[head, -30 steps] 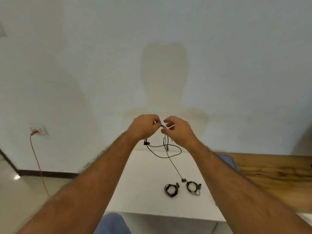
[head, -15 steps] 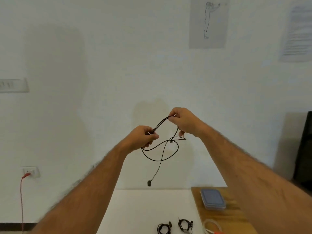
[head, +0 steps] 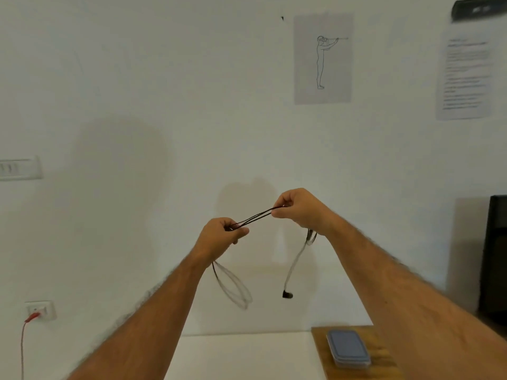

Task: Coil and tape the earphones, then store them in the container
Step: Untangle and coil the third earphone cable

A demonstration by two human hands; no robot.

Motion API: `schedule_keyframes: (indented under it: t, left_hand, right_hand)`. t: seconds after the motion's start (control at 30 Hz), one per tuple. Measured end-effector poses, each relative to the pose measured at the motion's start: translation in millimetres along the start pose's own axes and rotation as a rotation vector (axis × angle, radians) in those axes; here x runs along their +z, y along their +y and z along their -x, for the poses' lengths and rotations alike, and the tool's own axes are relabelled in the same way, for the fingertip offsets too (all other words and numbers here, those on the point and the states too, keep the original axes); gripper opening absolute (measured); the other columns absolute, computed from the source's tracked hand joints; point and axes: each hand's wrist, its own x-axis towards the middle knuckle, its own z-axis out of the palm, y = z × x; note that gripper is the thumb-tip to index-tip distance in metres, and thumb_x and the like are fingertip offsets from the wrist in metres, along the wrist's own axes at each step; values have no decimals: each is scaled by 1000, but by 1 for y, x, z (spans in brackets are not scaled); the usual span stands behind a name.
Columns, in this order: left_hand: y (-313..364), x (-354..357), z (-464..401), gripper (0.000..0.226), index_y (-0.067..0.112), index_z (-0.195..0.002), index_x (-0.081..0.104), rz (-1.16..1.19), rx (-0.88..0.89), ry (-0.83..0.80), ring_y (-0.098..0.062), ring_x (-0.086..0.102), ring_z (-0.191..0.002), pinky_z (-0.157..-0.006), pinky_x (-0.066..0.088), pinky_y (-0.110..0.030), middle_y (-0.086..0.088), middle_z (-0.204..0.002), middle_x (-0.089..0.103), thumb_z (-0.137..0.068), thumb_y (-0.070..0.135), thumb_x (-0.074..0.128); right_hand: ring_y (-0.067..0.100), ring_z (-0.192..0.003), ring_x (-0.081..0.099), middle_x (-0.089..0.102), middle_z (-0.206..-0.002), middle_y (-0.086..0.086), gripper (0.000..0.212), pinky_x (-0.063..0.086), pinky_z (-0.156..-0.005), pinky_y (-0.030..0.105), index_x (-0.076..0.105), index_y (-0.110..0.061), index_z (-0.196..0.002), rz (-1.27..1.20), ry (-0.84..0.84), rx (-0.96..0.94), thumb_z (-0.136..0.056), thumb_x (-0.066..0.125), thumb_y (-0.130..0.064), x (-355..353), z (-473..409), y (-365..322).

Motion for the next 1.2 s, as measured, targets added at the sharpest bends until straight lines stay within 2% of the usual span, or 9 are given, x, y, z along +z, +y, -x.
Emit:
schedule_keyframes:
  t: [0.13, 0.23, 0.33, 0.6, 0.77, 0.9, 1.0, 1.13, 1.2]
  left_hand:
    - [2, -4, -8, 19, 13, -78, 70, -24, 22, 25, -9, 52, -60, -61, 41, -22, 2, -62, 62, -80, 31, 78]
    - [1, -3, -5, 16, 11, -85, 70, 35, -2, -104, -7, 49, -53, -52, 37, -19, 1, -62, 60, -81, 24, 78]
    - [-2, -1, -4, 13, 9, -89, 71, 81, -41, -208, -9, 52, -53, -47, 35, -21, 2, -63, 61, -84, 20, 75]
    - [1, -8, -20, 14, 7, -98, 71, 202, -56, -240, -15, 67, -65, -50, 49, -23, -7, -84, 74, -92, 18, 66]
    - [10, -6, -37, 16, 8, -98, 72, 177, -33, -222, -12, 62, -56, -43, 42, -20, -7, -84, 74, -93, 21, 64]
    - [4, -3, -45, 16, 11, -96, 73, 103, -30, -200, -13, 61, -55, -41, 39, -21, -6, -92, 74, -93, 25, 65]
    - [1, -2, -48, 18, 11, -98, 72, 101, -19, -182, -16, 66, -60, -43, 43, -21, -3, -97, 74, -94, 26, 63]
    - [-4, -3, -49, 19, 10, -99, 70, 108, -47, -203, -18, 69, -65, -49, 50, -24, -6, -91, 75, -96, 26, 60]
    - [-6, -3, -49, 20, 8, -99, 69, 122, -68, -214, -21, 71, -70, -56, 56, -29, -8, -88, 75, -96, 25, 59]
  right_hand:
    - [10, -57, 45, 54, -64, 1, 9, 38, -56, 22, 72, -12, -81, 122, -40, -40, -79, 79, -19, -6, -6, 6]
    - [9, -47, 38, 47, -59, 0, 7, 34, -44, 19, 72, -11, -81, 81, -82, 18, -82, 76, -16, -7, -4, 17]
    - [10, -40, 46, 51, -52, 1, 10, 40, -44, 21, 69, -6, -83, 8, -85, 57, -83, 75, -13, -13, -8, 21]
    - [16, -61, 65, 62, -64, 2, 19, 48, -49, 26, 64, -7, -83, -27, -120, 79, -79, 80, -16, -24, -24, 23]
    - [4, -50, 46, 51, -59, -5, 22, 35, -44, 15, 63, -11, -77, 69, -146, 52, -74, 84, -20, -27, -36, 23]
    - [8, -61, 49, 60, -72, 0, 18, 40, -56, 17, 71, -10, -83, 227, -137, 8, -76, 82, -22, -23, -42, 27]
    - [7, -62, 50, 63, -77, 0, 19, 40, -58, 18, 71, -13, -85, 286, -140, 6, -78, 81, -27, -19, -47, 31]
    - [7, -55, 45, 53, -61, -6, 18, 38, -57, 20, 70, -12, -80, 284, -95, 2, -85, 74, -29, -8, -52, 34]
    - [7, -56, 49, 56, -61, -7, 17, 39, -58, 21, 70, -13, -80, 240, -54, -9, -89, 69, -27, -3, -54, 33]
